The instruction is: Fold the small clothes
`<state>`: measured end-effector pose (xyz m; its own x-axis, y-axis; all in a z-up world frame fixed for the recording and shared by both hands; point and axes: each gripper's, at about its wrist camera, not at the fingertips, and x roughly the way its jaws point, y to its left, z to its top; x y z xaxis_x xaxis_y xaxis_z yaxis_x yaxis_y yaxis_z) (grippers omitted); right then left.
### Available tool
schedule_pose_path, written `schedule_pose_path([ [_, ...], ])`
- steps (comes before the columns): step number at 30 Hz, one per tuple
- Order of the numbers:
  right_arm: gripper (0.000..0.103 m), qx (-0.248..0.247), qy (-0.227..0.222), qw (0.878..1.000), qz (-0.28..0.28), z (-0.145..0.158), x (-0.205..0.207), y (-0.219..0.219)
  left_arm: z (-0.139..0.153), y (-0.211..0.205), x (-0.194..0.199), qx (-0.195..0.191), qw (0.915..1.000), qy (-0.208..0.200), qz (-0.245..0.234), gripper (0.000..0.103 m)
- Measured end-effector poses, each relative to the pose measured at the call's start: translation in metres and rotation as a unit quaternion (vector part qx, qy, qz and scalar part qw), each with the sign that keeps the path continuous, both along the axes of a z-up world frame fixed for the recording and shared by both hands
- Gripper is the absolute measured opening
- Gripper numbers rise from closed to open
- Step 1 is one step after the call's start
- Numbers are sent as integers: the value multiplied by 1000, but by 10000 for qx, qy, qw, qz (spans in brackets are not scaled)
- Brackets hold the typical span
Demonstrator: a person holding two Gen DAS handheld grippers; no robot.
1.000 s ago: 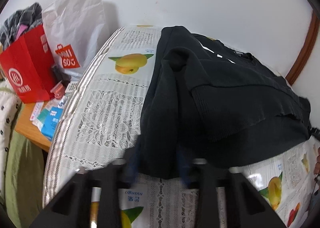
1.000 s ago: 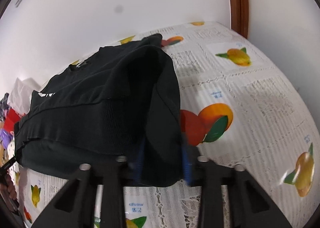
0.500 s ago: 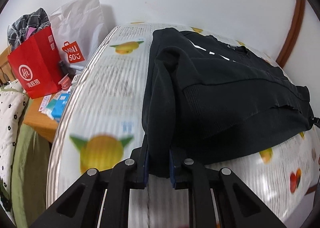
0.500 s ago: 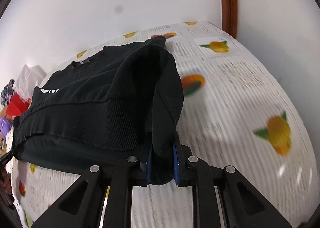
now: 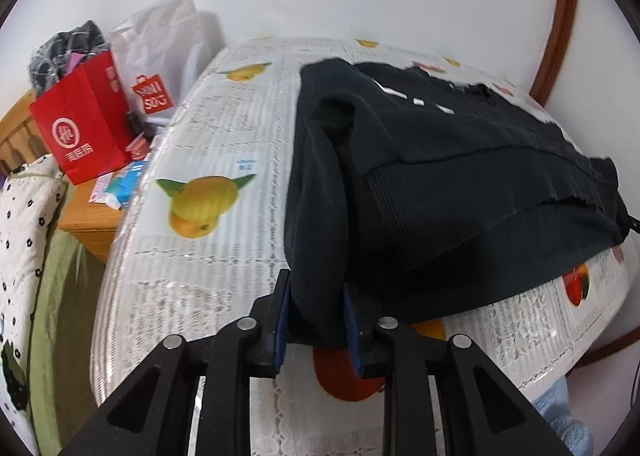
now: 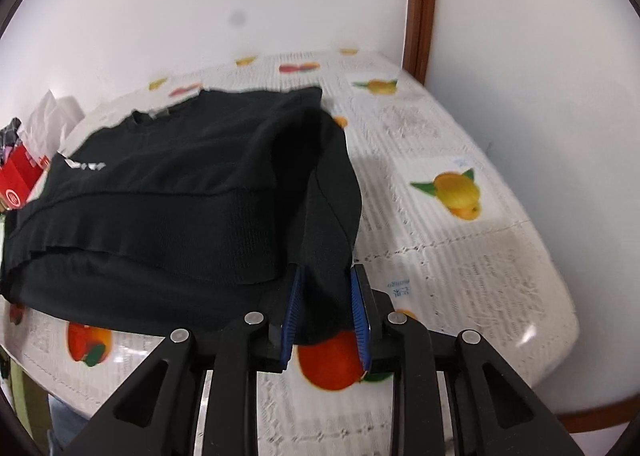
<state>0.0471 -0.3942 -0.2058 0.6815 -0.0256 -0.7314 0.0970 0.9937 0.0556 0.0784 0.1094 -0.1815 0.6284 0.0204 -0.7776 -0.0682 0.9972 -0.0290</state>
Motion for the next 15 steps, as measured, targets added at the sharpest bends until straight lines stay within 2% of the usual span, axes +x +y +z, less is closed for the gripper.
schedule_pose_path([
  [4, 26, 165, -303, 9987, 371, 20, -13, 18, 16, 2, -10, -110, 9995, -297, 43, 23],
  [8, 24, 32, -417, 9959, 808, 19, -6, 48, 29, -7, -11, -300, 9984, -449, -147, 26],
  [10, 23, -259, -436, 9968, 613, 12, -2, 52, 30, -15, -6, -469, 9976, -404, -317, 26],
  [12, 23, -336, -377, 9978, 425, 6, 3, 46, 27, -24, -4, -601, 9964, -311, -507, 26],
  [15, 25, 144, -198, 9990, 379, -1, 7, 28, 18, -40, 1, -633, 9950, -158, -757, 26],
])
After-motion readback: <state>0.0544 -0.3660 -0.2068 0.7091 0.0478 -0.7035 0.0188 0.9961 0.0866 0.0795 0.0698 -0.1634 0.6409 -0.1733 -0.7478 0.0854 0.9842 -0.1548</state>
